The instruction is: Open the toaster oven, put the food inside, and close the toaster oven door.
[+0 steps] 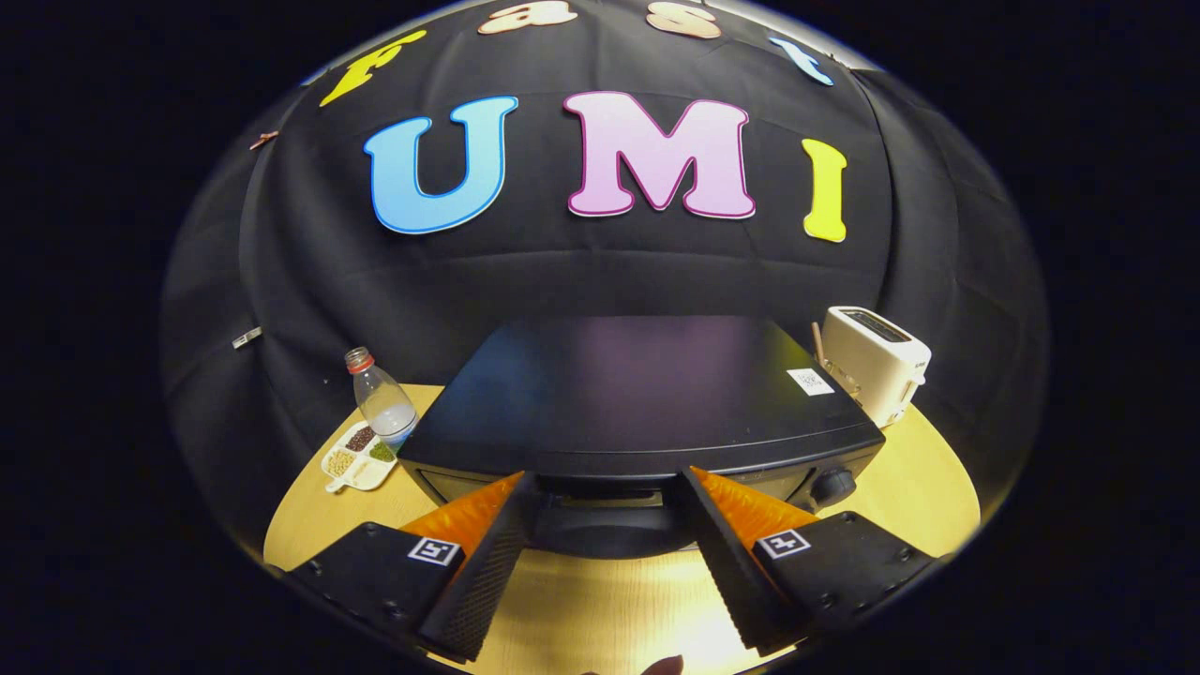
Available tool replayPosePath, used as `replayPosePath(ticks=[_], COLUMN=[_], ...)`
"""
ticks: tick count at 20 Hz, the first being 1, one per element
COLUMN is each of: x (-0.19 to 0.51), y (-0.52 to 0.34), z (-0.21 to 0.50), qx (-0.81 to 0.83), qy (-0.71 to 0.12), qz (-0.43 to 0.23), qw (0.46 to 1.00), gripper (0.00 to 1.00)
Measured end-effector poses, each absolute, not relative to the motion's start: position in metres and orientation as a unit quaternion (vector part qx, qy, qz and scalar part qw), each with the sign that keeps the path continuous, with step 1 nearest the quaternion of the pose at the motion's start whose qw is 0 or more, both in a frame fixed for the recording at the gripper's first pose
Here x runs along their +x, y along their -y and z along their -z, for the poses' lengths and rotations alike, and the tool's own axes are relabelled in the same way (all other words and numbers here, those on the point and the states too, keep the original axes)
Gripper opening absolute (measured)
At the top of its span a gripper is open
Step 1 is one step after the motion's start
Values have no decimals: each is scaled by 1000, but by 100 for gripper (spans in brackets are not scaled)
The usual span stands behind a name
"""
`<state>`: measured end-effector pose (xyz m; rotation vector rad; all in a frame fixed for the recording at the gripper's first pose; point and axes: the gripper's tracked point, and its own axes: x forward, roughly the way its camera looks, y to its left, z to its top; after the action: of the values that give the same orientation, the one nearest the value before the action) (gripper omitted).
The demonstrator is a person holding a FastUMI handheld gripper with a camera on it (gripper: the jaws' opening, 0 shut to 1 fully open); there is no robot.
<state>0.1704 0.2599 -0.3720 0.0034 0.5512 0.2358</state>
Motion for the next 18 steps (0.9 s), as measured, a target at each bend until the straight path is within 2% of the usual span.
replayPosePath(ticks=[5,18], x=[155,63], y=[-257,-233], z=[375,421], qx=[-1,-19], qy=[-280,-315], qz=[-111,-101], qw=[954,944], gripper=[99,99])
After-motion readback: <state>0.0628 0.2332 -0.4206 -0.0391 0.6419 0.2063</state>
